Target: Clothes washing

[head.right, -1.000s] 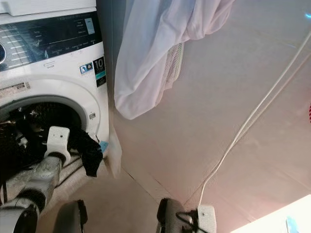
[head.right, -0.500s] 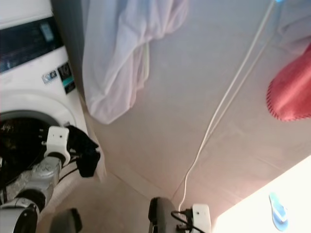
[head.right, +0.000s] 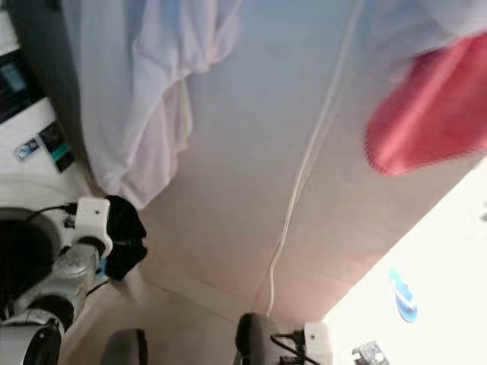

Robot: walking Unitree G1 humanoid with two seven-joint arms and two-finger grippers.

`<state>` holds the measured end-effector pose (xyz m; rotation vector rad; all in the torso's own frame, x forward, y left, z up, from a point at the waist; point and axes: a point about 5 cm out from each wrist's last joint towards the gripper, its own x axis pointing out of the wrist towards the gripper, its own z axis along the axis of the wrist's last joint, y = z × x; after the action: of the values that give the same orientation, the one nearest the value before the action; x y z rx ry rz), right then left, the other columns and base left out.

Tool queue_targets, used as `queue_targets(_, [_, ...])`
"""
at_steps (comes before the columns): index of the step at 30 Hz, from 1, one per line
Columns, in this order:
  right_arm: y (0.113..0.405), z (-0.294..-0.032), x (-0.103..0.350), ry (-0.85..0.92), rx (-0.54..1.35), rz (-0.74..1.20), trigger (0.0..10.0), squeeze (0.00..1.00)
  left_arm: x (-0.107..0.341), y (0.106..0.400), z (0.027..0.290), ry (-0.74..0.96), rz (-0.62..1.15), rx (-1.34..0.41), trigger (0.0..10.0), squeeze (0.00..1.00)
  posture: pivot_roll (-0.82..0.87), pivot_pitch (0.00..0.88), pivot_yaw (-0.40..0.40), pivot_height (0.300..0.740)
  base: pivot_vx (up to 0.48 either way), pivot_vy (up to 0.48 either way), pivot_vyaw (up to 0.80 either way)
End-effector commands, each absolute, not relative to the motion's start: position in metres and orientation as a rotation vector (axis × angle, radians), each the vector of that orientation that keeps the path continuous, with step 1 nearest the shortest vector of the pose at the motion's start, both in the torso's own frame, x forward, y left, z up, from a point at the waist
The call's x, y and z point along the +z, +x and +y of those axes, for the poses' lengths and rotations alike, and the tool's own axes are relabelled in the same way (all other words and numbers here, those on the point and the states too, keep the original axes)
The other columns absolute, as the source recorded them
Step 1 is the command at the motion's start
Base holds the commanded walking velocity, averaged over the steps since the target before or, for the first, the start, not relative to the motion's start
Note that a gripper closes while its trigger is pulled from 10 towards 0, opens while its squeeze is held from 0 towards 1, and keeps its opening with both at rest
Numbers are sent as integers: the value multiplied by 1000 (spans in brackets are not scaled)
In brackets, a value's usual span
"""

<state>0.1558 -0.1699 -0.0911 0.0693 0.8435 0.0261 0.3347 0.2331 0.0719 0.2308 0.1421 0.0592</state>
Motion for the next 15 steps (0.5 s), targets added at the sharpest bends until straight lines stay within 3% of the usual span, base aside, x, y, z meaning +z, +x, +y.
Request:
queue_targets(1, [127, -165, -104, 70, 47, 970, 10000, 0, 72, 334, 233, 227, 135, 59, 10000, 0, 179, 0, -130, 497, 0, 0, -600])
queue_targets(4, [128, -165, -104, 70, 48, 970, 10000, 0, 72, 334, 234, 227, 135, 59, 10000, 0, 178, 0, -129, 497, 0, 0, -590])
queue_targets(15, [128, -165, -103, 68, 48, 962, 10000, 0, 67, 329, 236, 228, 138, 53, 10000, 0, 179, 0, -130, 497, 0, 0, 0])
